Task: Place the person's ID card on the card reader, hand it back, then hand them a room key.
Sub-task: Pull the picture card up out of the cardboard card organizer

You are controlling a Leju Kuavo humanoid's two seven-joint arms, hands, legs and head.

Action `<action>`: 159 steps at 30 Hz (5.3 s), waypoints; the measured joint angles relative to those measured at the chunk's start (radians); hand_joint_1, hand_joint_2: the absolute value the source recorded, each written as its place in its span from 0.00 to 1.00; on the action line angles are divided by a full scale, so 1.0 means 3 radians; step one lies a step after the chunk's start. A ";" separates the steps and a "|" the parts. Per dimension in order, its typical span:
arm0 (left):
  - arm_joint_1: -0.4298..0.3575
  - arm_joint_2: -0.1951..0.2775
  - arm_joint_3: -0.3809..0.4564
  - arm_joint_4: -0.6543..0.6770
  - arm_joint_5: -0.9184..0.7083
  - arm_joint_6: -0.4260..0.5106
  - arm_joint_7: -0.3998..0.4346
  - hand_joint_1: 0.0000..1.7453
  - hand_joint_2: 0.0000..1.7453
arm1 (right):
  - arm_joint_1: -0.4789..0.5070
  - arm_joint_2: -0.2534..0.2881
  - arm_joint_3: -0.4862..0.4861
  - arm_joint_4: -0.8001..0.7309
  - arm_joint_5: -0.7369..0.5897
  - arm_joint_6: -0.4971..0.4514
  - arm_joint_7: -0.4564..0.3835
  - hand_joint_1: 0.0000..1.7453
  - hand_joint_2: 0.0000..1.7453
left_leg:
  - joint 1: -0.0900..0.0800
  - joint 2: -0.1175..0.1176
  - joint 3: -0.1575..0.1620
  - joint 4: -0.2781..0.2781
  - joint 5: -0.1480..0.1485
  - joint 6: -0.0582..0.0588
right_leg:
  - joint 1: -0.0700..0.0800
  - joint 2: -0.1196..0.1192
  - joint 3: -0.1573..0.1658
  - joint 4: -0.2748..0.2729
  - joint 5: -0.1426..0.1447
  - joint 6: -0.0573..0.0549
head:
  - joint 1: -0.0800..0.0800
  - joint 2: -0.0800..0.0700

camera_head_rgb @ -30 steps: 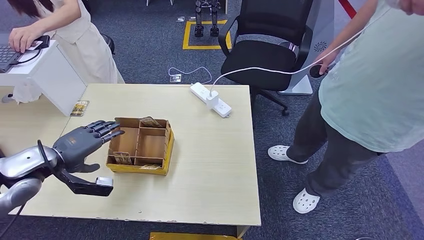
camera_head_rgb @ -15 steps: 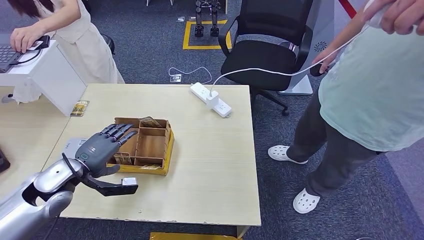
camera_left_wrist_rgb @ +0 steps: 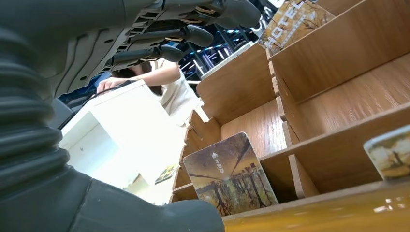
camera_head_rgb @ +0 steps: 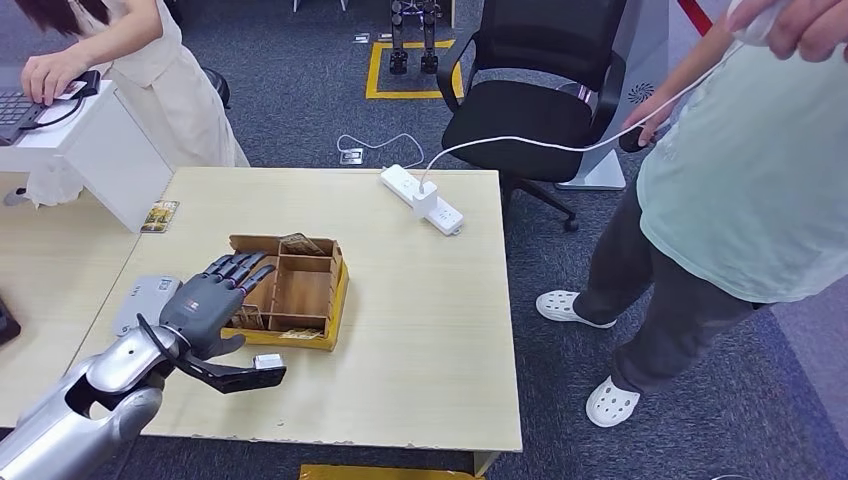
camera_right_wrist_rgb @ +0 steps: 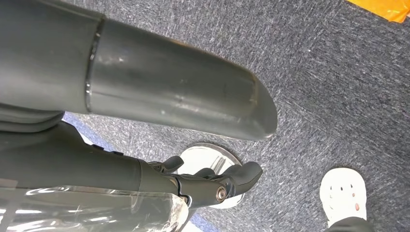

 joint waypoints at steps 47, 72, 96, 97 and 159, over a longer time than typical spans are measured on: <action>0.0174 -0.0047 0.0416 0.0053 -0.0296 -0.0117 -0.0002 0.00 1.00 | 0.0028 0.0000 -0.0029 0.0030 0.0042 -0.0038 -0.0046 0.00 0.00 | 0.0001 0.0000 0.0000 0.0000 0.0000 0.0000 | 0.0001 0.0000 0.0000 0.0000 0.0000 0.0000 | 0.0000 0.0000; 0.0209 0.0056 0.0339 0.0116 -0.0246 -0.0203 -0.0014 0.79 1.00 | 0.0008 -0.0001 -0.0077 0.0030 0.0074 -0.0035 -0.0026 0.00 0.00 | 0.0001 -0.0001 -0.0001 0.0000 0.0000 0.0000 | 0.0001 -0.0001 0.0000 0.0000 0.0000 0.0000 | 0.0000 0.0000; 0.0281 0.0066 0.0341 0.0116 -0.0178 -0.0181 -0.0003 0.00 1.00 | 0.0007 -0.0001 -0.0088 0.0030 0.0102 -0.0034 -0.0026 0.00 0.00 | 0.0001 -0.0001 -0.0001 0.0000 0.0000 0.0000 | 0.0001 -0.0001 0.0000 0.0000 0.0000 0.0000 | 0.0000 0.0000; 0.0282 0.0066 0.0342 0.0116 -0.0178 -0.0180 -0.0003 0.00 1.00 | 0.0007 -0.0001 -0.0088 0.0030 0.0102 -0.0034 -0.0026 0.00 0.00 | 0.0001 -0.0001 -0.0001 0.0000 0.0000 0.0000 | 0.0001 -0.0001 0.0000 0.0000 0.0000 0.0000 | 0.0000 0.0000; 0.0526 0.0284 0.0340 -0.0225 0.0165 -0.0284 -0.0192 0.00 1.00 | 0.0006 -0.0001 -0.0101 0.0029 0.0166 -0.0023 -0.0026 0.00 0.00 | 0.0002 -0.0001 0.0000 -0.0001 0.0000 0.0000 | 0.0001 -0.0001 0.0000 0.0001 -0.0001 0.0000 | -0.0003 0.0000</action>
